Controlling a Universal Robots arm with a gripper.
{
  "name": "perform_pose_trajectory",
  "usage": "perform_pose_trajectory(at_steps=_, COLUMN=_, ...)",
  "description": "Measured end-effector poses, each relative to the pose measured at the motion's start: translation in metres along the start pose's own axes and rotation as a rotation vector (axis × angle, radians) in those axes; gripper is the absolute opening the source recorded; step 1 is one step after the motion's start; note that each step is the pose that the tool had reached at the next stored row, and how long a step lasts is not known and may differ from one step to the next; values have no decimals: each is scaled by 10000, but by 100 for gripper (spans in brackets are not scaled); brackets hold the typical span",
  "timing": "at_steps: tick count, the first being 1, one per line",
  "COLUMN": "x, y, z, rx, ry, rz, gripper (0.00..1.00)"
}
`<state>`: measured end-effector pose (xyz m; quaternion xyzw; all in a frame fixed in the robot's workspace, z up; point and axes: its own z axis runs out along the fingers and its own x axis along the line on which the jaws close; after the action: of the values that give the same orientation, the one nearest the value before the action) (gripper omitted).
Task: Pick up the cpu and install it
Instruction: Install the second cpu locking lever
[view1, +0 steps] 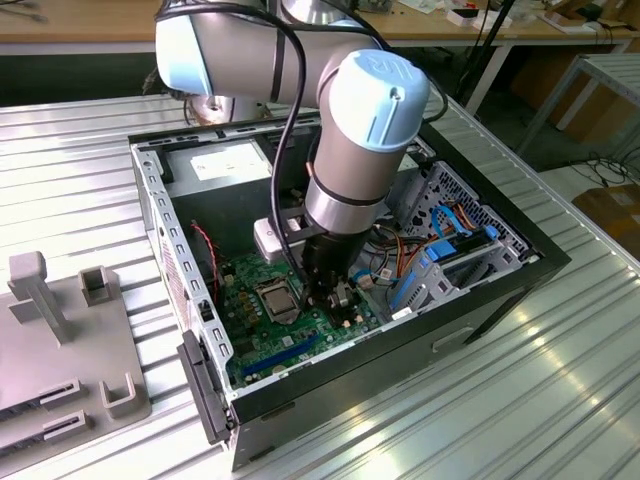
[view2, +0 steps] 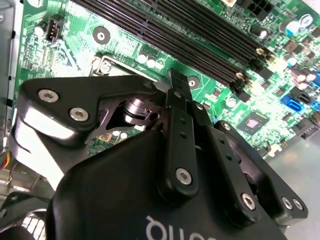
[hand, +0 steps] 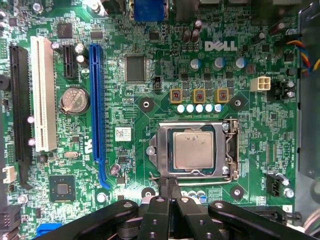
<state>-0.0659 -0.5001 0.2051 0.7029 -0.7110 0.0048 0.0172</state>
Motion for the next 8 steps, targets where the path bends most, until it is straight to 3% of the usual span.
perform_pose_trajectory(at_steps=8, x=-12, y=1, z=-96, rx=1, ry=-1, rz=-2, gripper=11)
